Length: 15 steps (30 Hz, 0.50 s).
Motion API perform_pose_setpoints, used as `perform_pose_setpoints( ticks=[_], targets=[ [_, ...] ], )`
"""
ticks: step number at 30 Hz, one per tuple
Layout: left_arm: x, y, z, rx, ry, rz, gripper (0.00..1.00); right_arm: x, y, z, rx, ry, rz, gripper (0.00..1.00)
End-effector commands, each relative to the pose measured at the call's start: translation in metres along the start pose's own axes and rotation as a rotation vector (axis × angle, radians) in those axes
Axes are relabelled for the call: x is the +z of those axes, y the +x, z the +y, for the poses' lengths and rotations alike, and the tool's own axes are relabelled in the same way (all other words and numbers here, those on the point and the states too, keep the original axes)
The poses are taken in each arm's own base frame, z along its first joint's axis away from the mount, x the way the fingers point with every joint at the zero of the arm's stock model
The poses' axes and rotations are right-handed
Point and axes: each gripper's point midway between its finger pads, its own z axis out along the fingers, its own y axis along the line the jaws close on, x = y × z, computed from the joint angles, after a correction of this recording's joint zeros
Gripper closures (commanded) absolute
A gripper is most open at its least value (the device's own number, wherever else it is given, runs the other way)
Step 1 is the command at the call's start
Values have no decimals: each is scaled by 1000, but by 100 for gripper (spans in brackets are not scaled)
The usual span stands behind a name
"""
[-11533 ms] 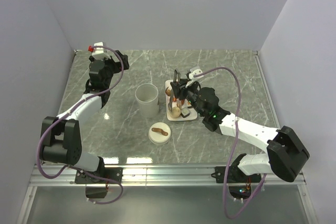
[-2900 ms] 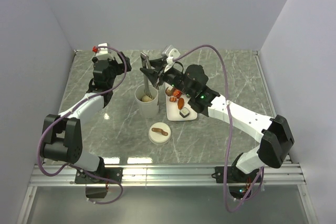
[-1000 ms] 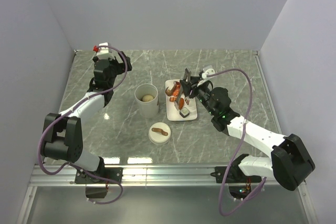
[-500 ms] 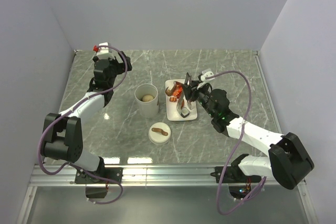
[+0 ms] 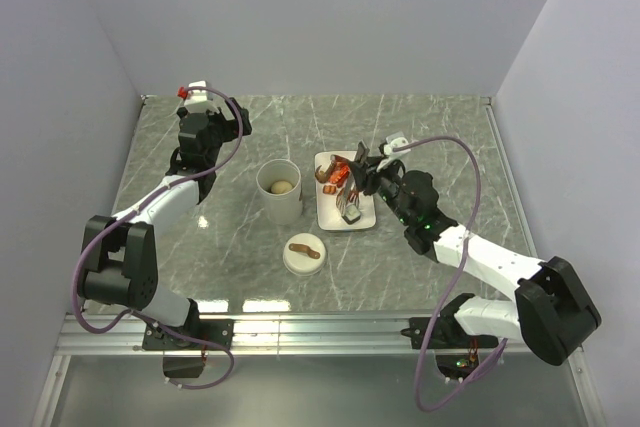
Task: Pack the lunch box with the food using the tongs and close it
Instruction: Pick up the food using the clamp
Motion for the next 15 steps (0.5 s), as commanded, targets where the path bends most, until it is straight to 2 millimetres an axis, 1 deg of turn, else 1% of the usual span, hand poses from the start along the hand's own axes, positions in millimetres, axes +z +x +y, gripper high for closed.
perform_pose_setpoints(
  ticks=[1,3,4,7,8,10,11,13,14,15],
  targets=[
    [3,-22,-14,-5,41,-51,1,2,-45,-1,-14,9,-101,69],
    [3,-23,-13,-5,37,-54,1,4,-61,4,-22,-12,-134,69],
    [3,-22,-13,-3,35,-53,1,6,-74,5,-30,-14,-156,69],
    [3,-22,-12,-2,33,-52,1,8,-90,10,-39,-34,-184,69],
    [4,-23,-12,-2,32,-54,1,10,-100,11,-39,-41,-202,69],
    [4,-23,-12,-2,30,-53,0,14,-107,16,-72,-64,-211,69],
    [5,-22,-12,0,30,-52,0,16,-119,18,-77,-73,-230,69],
    [4,-23,-12,0,29,-53,1,22,-125,23,-84,-95,-241,70],
    [4,-22,-12,0,28,-52,1,24,-137,26,-85,-105,-264,70],
    [4,-22,-11,0,27,-54,0,27,-140,28,-83,-114,-270,70]
  ],
)
